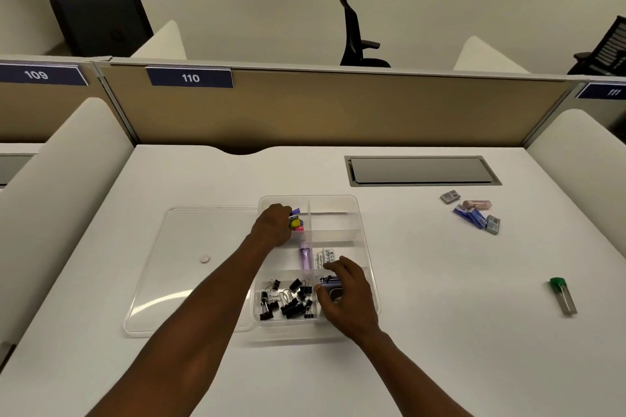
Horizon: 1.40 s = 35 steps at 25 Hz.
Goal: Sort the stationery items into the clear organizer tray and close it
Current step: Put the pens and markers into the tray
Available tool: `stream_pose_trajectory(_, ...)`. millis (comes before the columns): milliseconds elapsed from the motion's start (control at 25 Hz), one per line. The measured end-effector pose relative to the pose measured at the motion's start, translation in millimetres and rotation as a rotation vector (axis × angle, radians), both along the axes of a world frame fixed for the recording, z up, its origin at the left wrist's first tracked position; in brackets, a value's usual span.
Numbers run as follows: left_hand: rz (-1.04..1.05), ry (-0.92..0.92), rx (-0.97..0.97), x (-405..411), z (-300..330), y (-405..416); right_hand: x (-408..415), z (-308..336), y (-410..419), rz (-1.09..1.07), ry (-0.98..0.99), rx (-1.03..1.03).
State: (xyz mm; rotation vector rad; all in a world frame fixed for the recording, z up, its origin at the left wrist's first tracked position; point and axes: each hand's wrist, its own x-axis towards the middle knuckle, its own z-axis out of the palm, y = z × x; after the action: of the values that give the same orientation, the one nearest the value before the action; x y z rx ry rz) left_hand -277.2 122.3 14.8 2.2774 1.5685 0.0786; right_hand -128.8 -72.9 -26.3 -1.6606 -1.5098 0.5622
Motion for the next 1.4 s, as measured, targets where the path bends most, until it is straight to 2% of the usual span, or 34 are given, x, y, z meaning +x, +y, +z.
stream_pose_trajectory(240,0.062,-0.153,0.073,10.3,1.4,-22.7,9.6,13.7,-0.7,-0.098,0.134,0.103)
stream_pose_trajectory(480,-0.040,-0.394,0.232,58.0,6.9,-58.1,42.2,20.5,-8.5,-0.188,0.166,0.107)
stream_pose_trajectory(880,-0.261,-0.489,0.155,184.6,-11.2,-129.4,157.3,8.8,-39.3,-0.455,0.118,0.075)
stream_pose_trajectory(1000,-0.297,-0.493,0.129,212.0,-22.4,-149.1,210.4,8.1,-52.1,-0.667,0.003,-0.010)
stream_pose_trajectory(1160,-0.288,-0.473,0.062,234.6,-35.4,-169.1,293.1,15.9,-67.9,-0.953,-0.198,-0.241)
stream_pose_trajectory(1240,-0.293,-0.463,0.039,241.9,-39.8,-173.5,330.3,18.5,-77.4,-1.018,-0.256,-0.360)
stream_pose_trajectory(1400,-0.290,-0.433,0.013,249.1,-42.8,-172.9,374.7,11.3,-89.1,-1.027,-0.201,-0.573)
